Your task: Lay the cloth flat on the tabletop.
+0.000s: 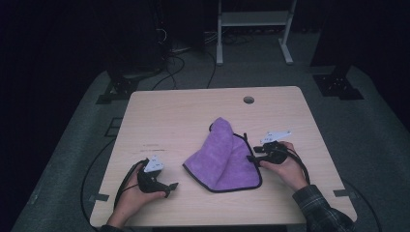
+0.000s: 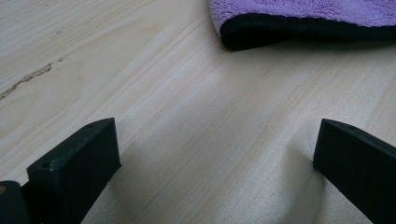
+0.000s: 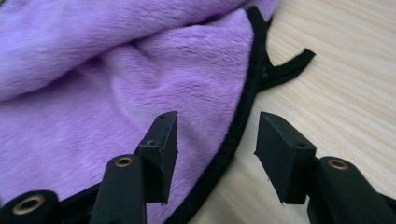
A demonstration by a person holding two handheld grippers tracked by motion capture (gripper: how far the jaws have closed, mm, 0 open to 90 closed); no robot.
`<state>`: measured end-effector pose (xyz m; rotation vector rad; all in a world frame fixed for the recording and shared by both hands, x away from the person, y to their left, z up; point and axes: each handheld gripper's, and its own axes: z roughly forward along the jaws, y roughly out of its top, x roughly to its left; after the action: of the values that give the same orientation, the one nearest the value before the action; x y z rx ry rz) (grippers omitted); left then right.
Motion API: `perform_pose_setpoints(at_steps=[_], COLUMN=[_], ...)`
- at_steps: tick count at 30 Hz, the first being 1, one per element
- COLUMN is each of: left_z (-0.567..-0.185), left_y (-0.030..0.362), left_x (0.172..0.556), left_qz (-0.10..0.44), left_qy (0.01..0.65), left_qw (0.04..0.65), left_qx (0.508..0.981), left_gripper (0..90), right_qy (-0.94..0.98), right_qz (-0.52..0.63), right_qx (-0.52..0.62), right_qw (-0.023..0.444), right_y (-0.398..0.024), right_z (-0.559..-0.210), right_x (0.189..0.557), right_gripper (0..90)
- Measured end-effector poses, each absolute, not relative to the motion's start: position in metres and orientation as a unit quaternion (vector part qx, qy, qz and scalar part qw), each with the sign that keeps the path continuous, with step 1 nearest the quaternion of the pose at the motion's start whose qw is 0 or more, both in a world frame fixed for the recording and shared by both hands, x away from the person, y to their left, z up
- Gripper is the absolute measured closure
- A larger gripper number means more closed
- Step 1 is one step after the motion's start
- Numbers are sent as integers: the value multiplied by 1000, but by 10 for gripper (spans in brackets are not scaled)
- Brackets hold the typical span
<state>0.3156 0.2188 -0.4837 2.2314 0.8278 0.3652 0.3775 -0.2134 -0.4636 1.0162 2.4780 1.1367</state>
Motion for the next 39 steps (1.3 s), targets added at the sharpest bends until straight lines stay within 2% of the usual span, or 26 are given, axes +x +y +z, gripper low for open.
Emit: perform_pose_setpoints(at_steps=[3,4,5,6,7,8,9,10,11,12,14,20,26,31,37,39], left_z=[-484,-484,-484,-484,-484,-484,-483,-483,-482,-480,-476,-462,-450,-454,-465,-468], left_y=[219,219,219,219,219,219,220,220,221,221,221,214,192,178,159,152], left_x=[316,316,316,316,315,315,315,315,315,316,318,327,351,376,393,395], left_qz=[142,142,142,142,143,143,146,147,144,139,122,141,146,122,93,78], left_qy=[321,321,321,321,323,323,326,326,325,327,335,326,307,310,305,293], left_qw=[359,359,360,360,361,361,364,366,366,369,379,403,412,412,405,409], left_qx=[865,865,864,864,863,863,860,859,860,859,854,843,845,848,857,861], left_gripper=[0,0,0,0,0,5,41,41,115,115,185,228,313,372,364,421], right_qy=[841,840,839,839,838,838,834,834,831,831,830,824,826,822,823,822], right_qz=[391,391,395,395,395,395,401,401,407,407,409,425,417,417,416,417], right_qx=[359,363,367,367,369,369,372,372,371,371,371,364,365,372,372,372], right_qw=[102,94,75,75,76,76,75,75,74,74,76,92,102,105,109,110], right_y=[-214,-214,-215,-215,-216,-216,-218,-218,-221,-221,-224,-233,-241,-249,-251,-252], right_z=[-471,-474,-477,-477,-476,-476,-472,-472,-468,-468,-463,-444,-440,-439,-439,-439], right_x=[385,388,390,390,390,390,389,389,388,388,385,377,370,369,369,370], right_gripper=[525,592,707,707,823,823,869,869,875,875,877,878,878,878,879,879])
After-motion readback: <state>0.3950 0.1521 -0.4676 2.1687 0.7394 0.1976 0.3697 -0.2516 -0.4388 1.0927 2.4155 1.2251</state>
